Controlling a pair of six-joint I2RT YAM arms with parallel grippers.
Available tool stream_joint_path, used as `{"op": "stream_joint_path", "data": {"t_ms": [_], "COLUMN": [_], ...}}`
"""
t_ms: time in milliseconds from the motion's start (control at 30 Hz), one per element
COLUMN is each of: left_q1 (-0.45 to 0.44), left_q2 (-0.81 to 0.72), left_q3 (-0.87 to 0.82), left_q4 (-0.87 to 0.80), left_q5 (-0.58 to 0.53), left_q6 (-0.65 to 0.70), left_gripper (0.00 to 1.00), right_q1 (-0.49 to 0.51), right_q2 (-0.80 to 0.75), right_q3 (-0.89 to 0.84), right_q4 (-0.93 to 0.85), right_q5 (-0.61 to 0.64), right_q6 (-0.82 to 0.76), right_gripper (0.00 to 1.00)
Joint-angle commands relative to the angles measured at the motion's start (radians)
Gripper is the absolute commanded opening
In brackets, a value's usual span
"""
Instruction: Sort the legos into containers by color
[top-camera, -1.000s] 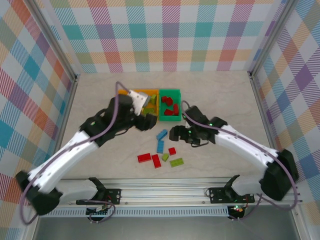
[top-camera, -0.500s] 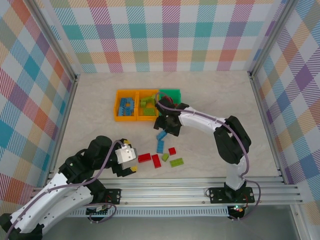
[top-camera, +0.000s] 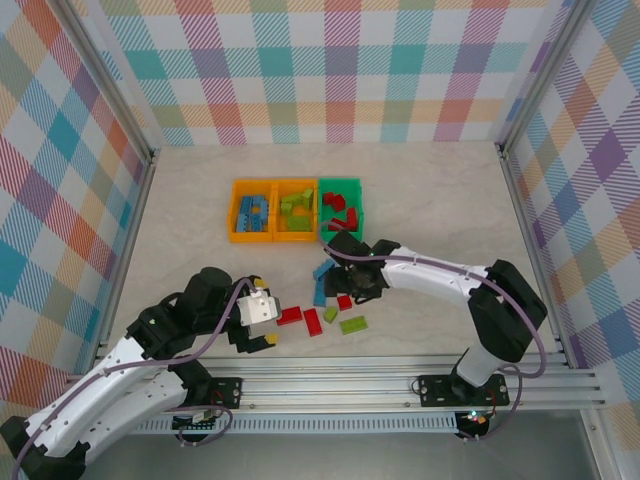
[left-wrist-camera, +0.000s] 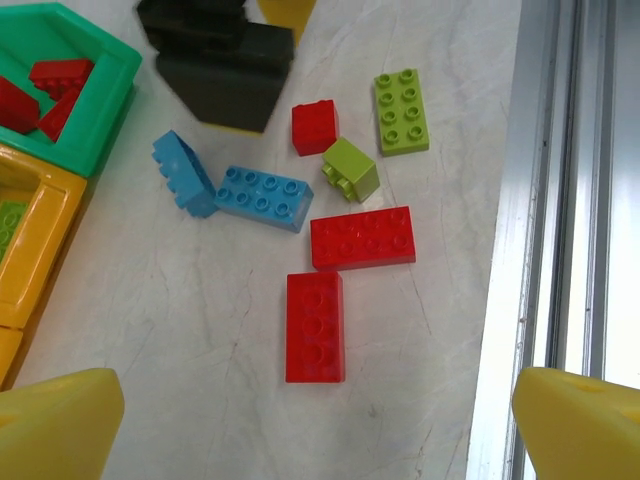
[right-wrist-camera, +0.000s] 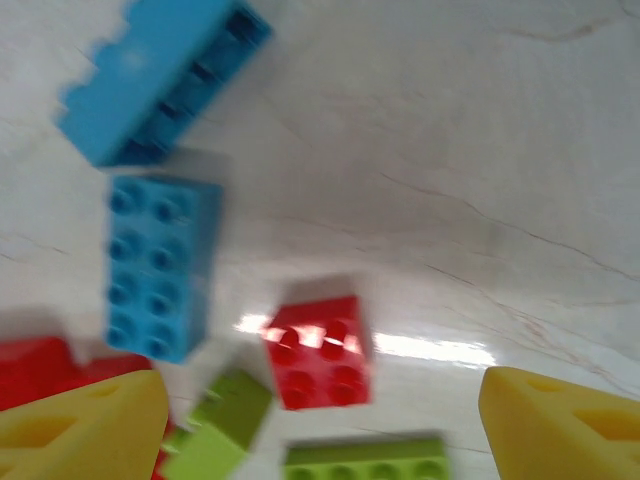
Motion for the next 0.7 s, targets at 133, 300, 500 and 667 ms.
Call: {"op": "stream_joint_path", "data": {"t_ms": [133,300,500,667], "left_q1": [0.010,0.012,0.016,0.020], "left_q2": [0.009,0.002,-0.025,-0.041], "left_q3": [-0.015,-0.020,-0.025,-0.037], "left_q4": [0.032,0.031,0.010,0.006], "left_q5": [0.043,0.051,0.099,0.125], "left_q6": [0.012,0.008,0.051,0.074], "left_gripper": [1.00,1.00,1.00,1.00], "right_q1": [-0.005,-0.005,-0.006,-0.038], "right_q2": [0.044,0.131,0.159,0.134], "right_q3": [-0.010,0.043,0.040,0.035], "right_q4": [0.042,0.016,0.007,-0.007], "right_q5": [-0.095,-0.070,-0.028,-0.032], "right_q6": [-0.097,-0.070,-0.023,0.001], "right_gripper": [0.75,0.64,0.47,0.33]}}
